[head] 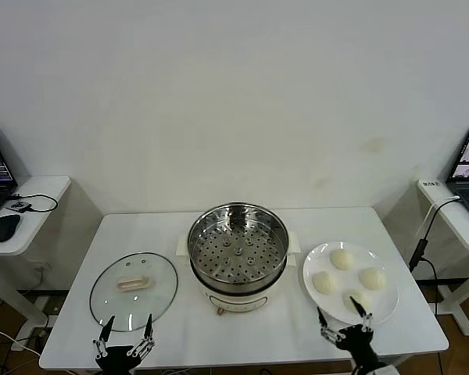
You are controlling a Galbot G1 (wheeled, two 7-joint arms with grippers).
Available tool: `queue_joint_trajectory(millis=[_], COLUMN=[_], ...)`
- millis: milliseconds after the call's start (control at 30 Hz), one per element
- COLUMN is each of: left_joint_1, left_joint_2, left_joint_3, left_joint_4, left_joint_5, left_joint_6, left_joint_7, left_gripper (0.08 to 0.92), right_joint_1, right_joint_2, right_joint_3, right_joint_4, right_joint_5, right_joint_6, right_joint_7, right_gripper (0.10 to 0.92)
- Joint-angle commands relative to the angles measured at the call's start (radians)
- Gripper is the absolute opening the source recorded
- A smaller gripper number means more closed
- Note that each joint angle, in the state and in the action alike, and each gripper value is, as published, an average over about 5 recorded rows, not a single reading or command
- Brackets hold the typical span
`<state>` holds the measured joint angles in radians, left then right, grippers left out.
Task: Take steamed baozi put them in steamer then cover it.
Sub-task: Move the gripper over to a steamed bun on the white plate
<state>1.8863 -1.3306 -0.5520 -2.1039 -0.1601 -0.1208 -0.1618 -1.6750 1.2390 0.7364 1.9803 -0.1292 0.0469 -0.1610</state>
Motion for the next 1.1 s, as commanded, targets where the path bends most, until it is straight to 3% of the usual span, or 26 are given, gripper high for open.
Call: queue_joint_trajectory(millis=[33,267,600,867,1100], left_joint_1=[-0.010,-0.032,-0.030,-0.023,-0.024], left_joint_2=[0.011,0.011,0.006,-0.001,0.003], left_joint_3=[0.000,-0.002,-0.012,-0.023,-0.044], left_joint_4=[0.002,-0.004,-0.005,0.001,0.003], left_joint_5=[0.123,0.165,0.228,0.244,0.244], left_joint_6=[0.013,0.054,0.084,0.080,0.082], left_joint_7=[0.030,0.026,0.000,-0.019,-0.023], left_gripper=[0.823,0.823,0.823,0.823,0.823], right_joint_1=[0.128,0.317,0.752,1.330,1.581], right_joint_2=[-0.224,-0.474,-0.780,-0.797,-0.716], right_joint_3=[0.127,0.064,-0.383,-1.001,-1.333], right_joint_4=[-0.034,-0.149,-0.423,-0.657,-0.785], right_joint_5=[-0.275,-0.349,-0.136,-0.081,-0.057], right_joint_6=[-0.067,-0.131,-0.153,-0.089,-0.045], right_joint_7=[-0.072,-0.272,-0.577,-0.778,-0.865], right_gripper=[0.822,0.823,0.823,0.823,0.823])
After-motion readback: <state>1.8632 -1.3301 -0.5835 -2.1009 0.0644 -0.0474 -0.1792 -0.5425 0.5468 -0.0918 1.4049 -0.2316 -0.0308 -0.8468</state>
